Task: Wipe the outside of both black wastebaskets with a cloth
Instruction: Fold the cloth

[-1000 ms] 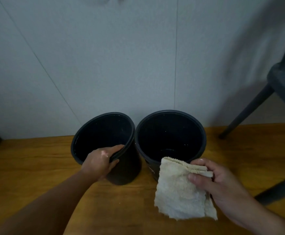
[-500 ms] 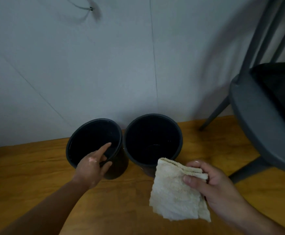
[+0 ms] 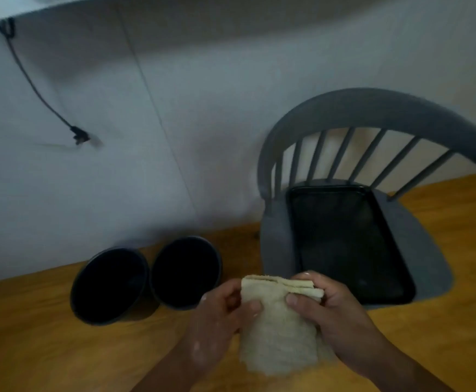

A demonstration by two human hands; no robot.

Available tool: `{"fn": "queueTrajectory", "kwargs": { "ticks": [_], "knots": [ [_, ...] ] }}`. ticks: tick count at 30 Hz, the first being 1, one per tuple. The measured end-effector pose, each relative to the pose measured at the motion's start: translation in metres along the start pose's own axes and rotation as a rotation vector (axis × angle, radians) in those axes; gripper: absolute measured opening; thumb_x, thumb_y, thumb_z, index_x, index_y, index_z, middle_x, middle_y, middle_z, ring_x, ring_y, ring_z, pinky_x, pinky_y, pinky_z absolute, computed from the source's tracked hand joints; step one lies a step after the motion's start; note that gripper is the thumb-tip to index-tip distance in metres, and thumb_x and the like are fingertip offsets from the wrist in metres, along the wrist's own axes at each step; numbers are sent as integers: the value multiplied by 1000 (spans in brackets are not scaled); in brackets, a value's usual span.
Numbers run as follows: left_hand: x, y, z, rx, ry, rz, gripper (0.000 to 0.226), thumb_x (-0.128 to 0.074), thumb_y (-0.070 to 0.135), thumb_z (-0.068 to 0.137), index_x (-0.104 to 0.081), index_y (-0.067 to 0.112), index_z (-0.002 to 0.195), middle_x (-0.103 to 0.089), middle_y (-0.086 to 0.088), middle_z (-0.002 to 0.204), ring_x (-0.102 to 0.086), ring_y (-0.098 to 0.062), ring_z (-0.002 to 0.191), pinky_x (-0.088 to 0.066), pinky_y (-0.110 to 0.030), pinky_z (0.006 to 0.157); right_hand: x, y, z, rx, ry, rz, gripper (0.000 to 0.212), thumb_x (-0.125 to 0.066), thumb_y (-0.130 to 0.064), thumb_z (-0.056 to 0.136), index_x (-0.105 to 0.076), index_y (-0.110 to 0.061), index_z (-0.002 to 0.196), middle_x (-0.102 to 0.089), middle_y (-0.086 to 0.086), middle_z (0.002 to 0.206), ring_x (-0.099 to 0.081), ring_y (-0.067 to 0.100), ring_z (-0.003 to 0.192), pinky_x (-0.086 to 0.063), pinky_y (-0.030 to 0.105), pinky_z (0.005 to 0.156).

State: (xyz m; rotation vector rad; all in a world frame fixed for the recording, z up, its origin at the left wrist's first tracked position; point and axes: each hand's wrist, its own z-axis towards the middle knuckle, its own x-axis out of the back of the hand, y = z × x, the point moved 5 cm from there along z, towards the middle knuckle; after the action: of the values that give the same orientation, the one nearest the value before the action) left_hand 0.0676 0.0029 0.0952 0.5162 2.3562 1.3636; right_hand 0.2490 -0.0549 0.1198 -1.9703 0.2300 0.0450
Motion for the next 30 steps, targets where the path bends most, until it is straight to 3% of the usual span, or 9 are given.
{"fn": "queueTrajectory", "kwargs": {
  "ticks": [4, 7, 10, 14, 16, 19, 23, 26, 30],
  "knots": [
    [-36, 2, 32, 51, 103, -16, 16, -70, 10, 90, -70, 6, 106, -75, -15, 96, -72, -35, 90, -58, -50, 74, 56, -4, 7, -57, 124, -6, 12, -72, -13, 89, -75, -15, 100, -76, 8, 94, -74, 19, 85, -56, 27, 68],
    [-60, -16, 58, 69, 129, 31, 7, -70, 11, 91, -74, 15, 95, -76, -13, 92, -72, -34, 85, -57, -46, 69, 95, 14, 12, -102, 140, 2, 21, -73, -11, 90, -72, -17, 110, -76, 8, 101, -73, 24, 94, -57, 33, 73],
    [-83, -44, 77, 107, 168, 178, 5, -68, 17, 93, -72, 21, 94, -77, -1, 87, -73, -19, 80, -59, -42, 67, 131, 45, 13, -150, 176, -85, 45, -72, 0, 90, -64, -26, 125, -76, 3, 108, -72, 23, 100, -60, 41, 81],
    [-109, -69, 94, 109, 178, 302, 5, -64, 22, 96, -65, 27, 98, -74, 5, 83, -70, -10, 74, -60, -37, 66, 157, 72, 12, -166, 185, -137, 63, -63, 7, 93, -49, -38, 134, -76, 3, 111, -73, 22, 101, -59, 34, 78],
    [-117, -72, 107, 104, 175, 287, 20, -65, 20, 95, -59, 28, 112, -74, 2, 81, -71, -16, 73, -60, -43, 67, 169, 75, 21, -131, 213, -234, 60, -63, 5, 94, -52, -39, 133, -76, -1, 109, -73, 20, 98, -61, 39, 79],
    [-122, -75, 134, 97, 122, 192, 52, -70, 13, 89, -49, 46, 123, -70, -3, 82, -67, -25, 76, -54, -52, 69, 190, 76, 43, -70, 293, -436, 50, -65, -1, 93, -62, -42, 121, -75, -4, 99, -72, 20, 87, -60, 51, 76],
    [-128, -71, 165, 20, 20, 403, 62, -68, 9, 89, -48, 59, 119, -66, 9, 111, -69, -19, 95, -60, -47, 82, 205, 80, 77, -56, 275, -597, 43, -69, -4, 90, -66, -40, 113, -70, -3, 106, -68, 14, 91, -57, 26, 71],
    [-131, -71, 181, -44, 19, 566, 69, -69, 11, 89, -41, 45, 143, -62, 8, 126, -65, -17, 104, -58, -41, 88, 208, 89, 98, -43, 248, -706, 50, -69, 0, 87, -65, -32, 125, -59, -10, 121, -59, 5, 104, -44, 3, 75],
    [-131, -74, 194, -104, 13, 737, 76, -69, 11, 89, -34, 34, 152, -57, 4, 135, -62, -24, 111, -55, -40, 96, 210, 100, 109, -4, 258, -798, 59, -67, 4, 84, -62, -30, 132, -51, -14, 125, -53, 4, 112, -37, -2, 83]
  ]
}}
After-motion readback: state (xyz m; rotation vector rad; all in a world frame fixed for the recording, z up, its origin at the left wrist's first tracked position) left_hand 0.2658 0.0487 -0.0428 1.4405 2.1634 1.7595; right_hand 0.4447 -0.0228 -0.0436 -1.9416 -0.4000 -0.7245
